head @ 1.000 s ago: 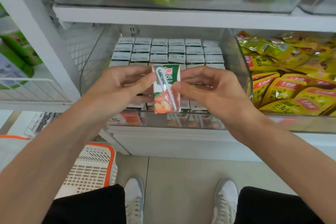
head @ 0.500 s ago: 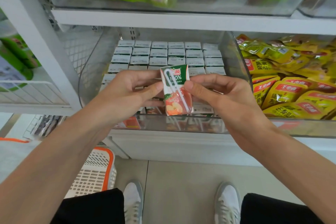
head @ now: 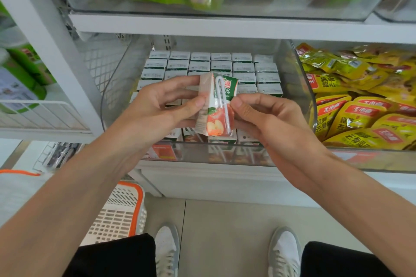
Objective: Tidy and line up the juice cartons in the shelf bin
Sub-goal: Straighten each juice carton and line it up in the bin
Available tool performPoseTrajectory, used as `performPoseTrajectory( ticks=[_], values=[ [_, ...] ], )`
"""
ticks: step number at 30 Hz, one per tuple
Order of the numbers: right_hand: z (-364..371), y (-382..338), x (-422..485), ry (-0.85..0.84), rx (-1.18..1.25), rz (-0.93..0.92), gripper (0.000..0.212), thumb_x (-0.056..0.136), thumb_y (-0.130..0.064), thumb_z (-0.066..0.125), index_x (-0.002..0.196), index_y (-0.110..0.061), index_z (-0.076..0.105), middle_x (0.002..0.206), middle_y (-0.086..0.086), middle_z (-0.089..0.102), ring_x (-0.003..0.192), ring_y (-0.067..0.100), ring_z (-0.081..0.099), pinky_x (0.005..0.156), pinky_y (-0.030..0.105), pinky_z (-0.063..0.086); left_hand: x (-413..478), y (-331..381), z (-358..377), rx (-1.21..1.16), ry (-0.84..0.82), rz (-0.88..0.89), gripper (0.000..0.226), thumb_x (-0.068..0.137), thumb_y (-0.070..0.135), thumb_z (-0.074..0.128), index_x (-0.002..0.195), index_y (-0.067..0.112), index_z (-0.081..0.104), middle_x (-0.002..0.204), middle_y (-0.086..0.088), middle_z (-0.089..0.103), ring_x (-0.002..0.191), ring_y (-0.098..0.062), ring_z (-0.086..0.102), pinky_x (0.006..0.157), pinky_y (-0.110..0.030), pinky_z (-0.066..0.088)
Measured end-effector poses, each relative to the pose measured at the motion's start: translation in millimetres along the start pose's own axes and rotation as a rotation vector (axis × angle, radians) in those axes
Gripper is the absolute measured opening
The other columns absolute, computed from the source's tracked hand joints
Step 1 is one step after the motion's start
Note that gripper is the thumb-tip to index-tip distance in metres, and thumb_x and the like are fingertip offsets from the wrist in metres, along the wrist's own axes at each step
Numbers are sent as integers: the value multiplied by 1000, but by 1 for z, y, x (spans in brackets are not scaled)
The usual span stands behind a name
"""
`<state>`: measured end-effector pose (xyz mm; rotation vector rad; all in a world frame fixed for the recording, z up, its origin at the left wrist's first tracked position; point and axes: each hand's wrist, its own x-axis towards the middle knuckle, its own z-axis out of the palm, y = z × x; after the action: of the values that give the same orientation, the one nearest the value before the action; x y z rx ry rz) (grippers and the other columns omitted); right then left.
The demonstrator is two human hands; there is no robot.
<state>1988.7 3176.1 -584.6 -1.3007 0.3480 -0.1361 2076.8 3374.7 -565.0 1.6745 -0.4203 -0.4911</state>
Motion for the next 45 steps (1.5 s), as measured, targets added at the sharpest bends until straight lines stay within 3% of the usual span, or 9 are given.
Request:
performPoseTrajectory(
  ticks=[6, 9, 12, 16, 24, 28, 33, 38, 45],
  values=[
    [4, -6, 0, -144, -86, -1, 31, 96, -29, 75, 118, -6, 76, 116, 6, 80, 114, 19, 74, 110, 36, 51, -4, -2, 7, 22, -132, -23, 33, 101, 32, 58, 132, 27, 69, 118, 11, 78, 109, -6, 74, 83, -14, 58],
    [4, -6, 0, -140, -221, -39, 37, 89, -26, 83, 123, -16, 75, 121, 9, 77, 112, 23, 75, 105, 35, 55, -3, -1, 5, 62, -133, -5, 31, 102, 32, 58, 131, 28, 69, 117, 11, 78, 110, -7, 74, 84, -15, 58],
    [2, -6, 2, -135, -275, -36, 37, 89, -28, 83, 125, -20, 77, 119, 1, 79, 114, 13, 74, 105, 31, 53, -3, -1, 3, 24, -150, -29, 30, 102, 32, 58, 129, 25, 70, 115, 7, 79, 107, -11, 76, 81, -18, 60],
    [-2, -6, 4, -121, -223, 9, 52, 85, -30, 85, 133, -22, 69, 118, -1, 80, 117, 17, 73, 115, 42, 46, -2, -1, 0, -29, -157, -72, 34, 99, 36, 59, 128, 23, 69, 116, 2, 79, 108, -18, 76, 83, -23, 62],
    [-2, -4, 2, -226, -169, -6, 30, 98, -20, 72, 126, -10, 71, 120, 4, 79, 117, 19, 74, 114, 39, 48, -1, 1, -2, -127, -121, -124, 36, 98, 17, 64, 132, 6, 61, 127, -6, 75, 114, -23, 74, 99, -33, 59],
    [-1, -5, 1, -263, -179, -14, 28, 104, -20, 62, 128, -9, 71, 123, 5, 78, 121, 21, 72, 115, 39, 48, -2, 2, -1, -147, -55, -117, 33, 93, 6, 70, 125, 1, 59, 118, -8, 78, 106, -26, 77, 89, -34, 63],
    [4, -7, 1, -229, -253, -4, 29, 103, -33, 63, 124, -19, 78, 119, -3, 80, 117, 14, 73, 108, 34, 53, -4, 3, -2, -116, 28, -155, 37, 85, 16, 81, 113, 6, 59, 98, -8, 82, 90, -25, 81, 68, -25, 64],
    [3, -3, 3, -82, -258, -23, 31, 90, -30, 79, 120, -22, 76, 105, 1, 83, 104, 16, 77, 99, 32, 59, -2, 2, -5, -55, 27, -147, 34, 90, 21, 77, 120, 10, 63, 98, -4, 82, 90, -23, 80, 72, -27, 65],
    [1, -7, 2, -79, -221, -1, 20, 95, -20, 76, 114, -16, 74, 103, 3, 83, 102, 19, 79, 94, 25, 61, 0, -1, -11, -21, 17, -120, 31, 93, 16, 75, 122, 23, 68, 102, 3, 82, 93, -17, 80, 72, -23, 63]
  ],
)
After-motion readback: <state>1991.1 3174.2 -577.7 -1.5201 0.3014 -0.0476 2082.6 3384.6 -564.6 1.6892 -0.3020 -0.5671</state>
